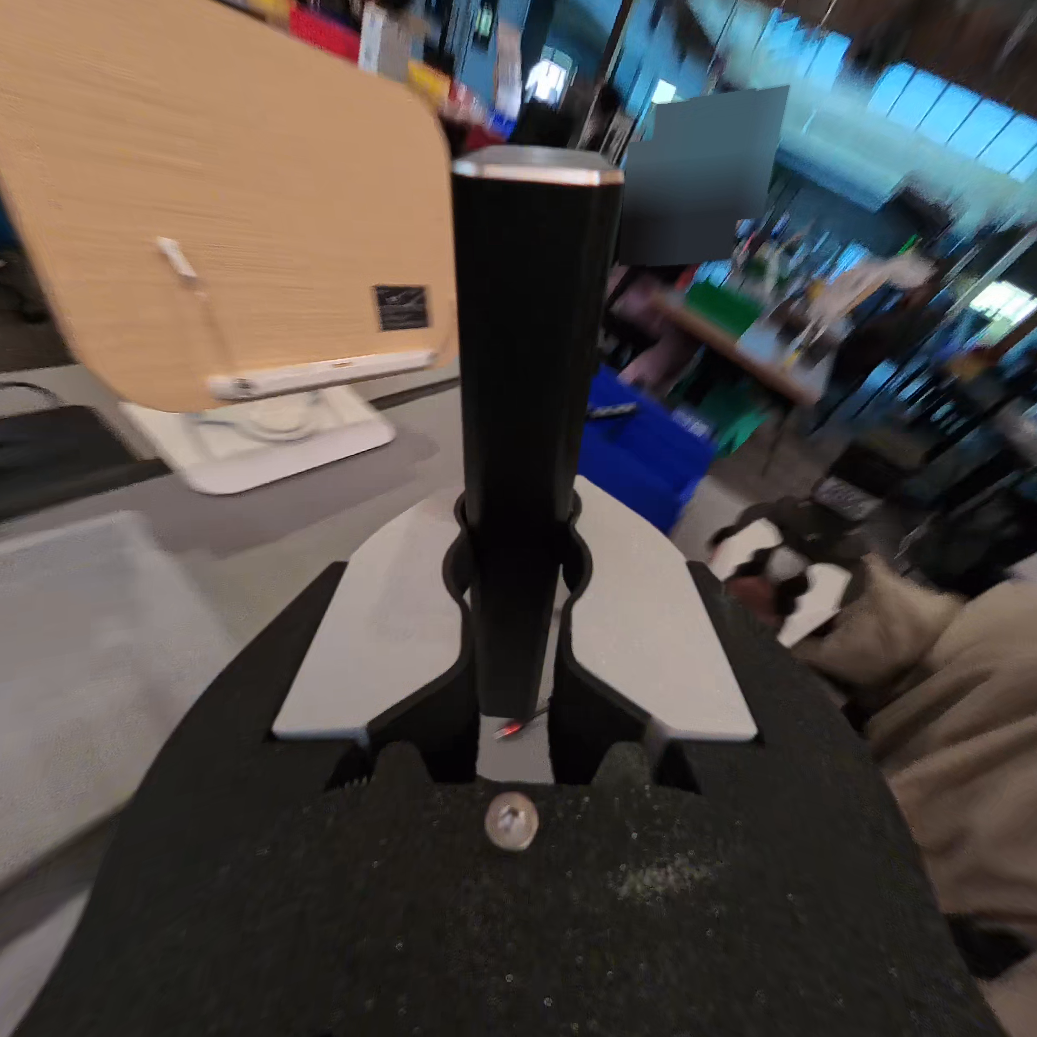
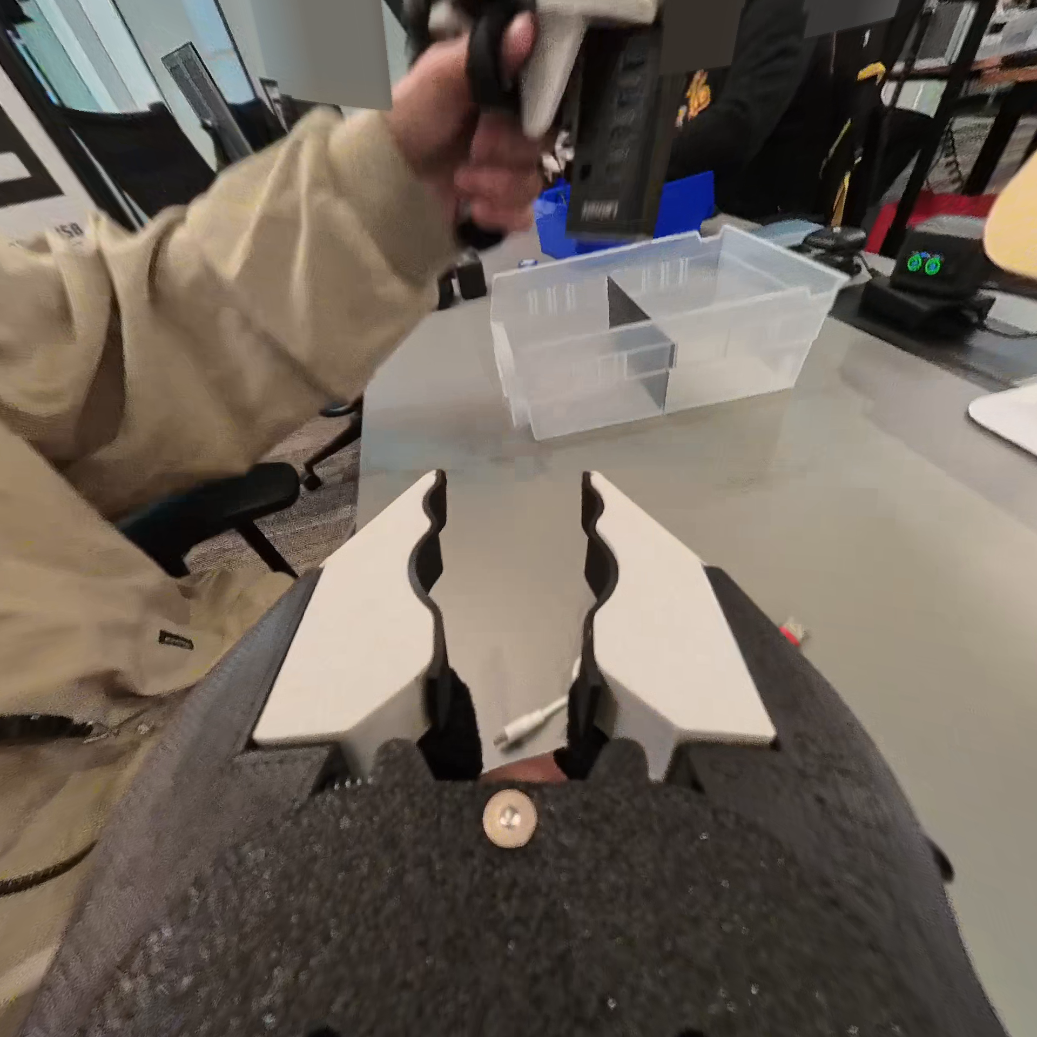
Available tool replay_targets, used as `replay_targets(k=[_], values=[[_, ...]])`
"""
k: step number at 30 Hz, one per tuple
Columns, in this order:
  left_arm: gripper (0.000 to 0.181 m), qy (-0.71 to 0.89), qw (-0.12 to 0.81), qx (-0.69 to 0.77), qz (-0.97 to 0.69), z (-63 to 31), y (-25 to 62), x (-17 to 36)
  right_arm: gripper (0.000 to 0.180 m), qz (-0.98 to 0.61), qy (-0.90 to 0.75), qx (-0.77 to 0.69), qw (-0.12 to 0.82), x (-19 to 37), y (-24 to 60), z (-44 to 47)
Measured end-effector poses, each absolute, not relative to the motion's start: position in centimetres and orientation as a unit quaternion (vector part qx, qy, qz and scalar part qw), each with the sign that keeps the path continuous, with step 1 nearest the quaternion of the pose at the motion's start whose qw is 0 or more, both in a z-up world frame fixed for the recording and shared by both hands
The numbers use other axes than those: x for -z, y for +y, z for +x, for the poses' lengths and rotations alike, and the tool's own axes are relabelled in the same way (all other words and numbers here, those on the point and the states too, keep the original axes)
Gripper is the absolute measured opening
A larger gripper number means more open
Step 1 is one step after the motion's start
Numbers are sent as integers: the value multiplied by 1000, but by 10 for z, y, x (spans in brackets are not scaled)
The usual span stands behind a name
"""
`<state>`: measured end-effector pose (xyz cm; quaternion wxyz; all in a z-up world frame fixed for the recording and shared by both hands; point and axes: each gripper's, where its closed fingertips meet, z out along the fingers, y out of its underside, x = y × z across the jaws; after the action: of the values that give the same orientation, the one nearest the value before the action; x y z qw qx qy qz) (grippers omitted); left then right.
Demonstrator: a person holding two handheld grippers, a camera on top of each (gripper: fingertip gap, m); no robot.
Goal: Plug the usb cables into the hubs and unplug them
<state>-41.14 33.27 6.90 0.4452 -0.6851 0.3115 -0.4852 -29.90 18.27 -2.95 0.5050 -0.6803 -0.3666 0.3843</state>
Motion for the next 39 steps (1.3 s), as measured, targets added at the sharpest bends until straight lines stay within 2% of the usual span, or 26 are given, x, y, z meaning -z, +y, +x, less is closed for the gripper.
replay_targets(k=[5, 9, 12, 18, 22, 25, 29, 33, 35, 37, 39], values=[[29, 240, 484, 547, -640, -384, 248, -27, 47, -702, -320, -357, 526, 39, 204, -287], [29, 234, 527, 479, -662, -384, 216, 29, 45, -817, -185, -260, 480, 97, 244, -214], [29, 235, 510, 448, -696, -380, 199, 60, 43, -827, -176, -264, 464, 115, 244, -204], [29, 257, 530, 436, -681, -375, 199, 59, 40, -836, -217, -209, 459, 127, 250, -221], [29, 261, 526, 446, -675, -378, 206, 59, 35, -813, -240, -169, 503, 95, 246, -234], [29, 234, 505, 483, -676, -379, 212, 61, 35, -784, -257, -211, 524, 71, 232, -270], [29, 232, 475, 525, -667, -374, 212, 63, 36, -718, -296, -350, 524, 56, 200, -327], [29, 300, 422, 559, -647, -358, 191, 65, 55, -665, -348, -450, 484, 22, 187, -355], [28, 341, 398, 565, -637, -348, 176, 68, 55, -647, -361, -470, 480, 3, 190, -360], [28, 378, 374, 571, -625, -338, 160, 70, 59, -658, -406, -472, 424, 13, 186, -369], [28, 407, 366, 561, -621, -331, 148, 73, 50, -663, -422, -477, 393, 21, 183, -375]])
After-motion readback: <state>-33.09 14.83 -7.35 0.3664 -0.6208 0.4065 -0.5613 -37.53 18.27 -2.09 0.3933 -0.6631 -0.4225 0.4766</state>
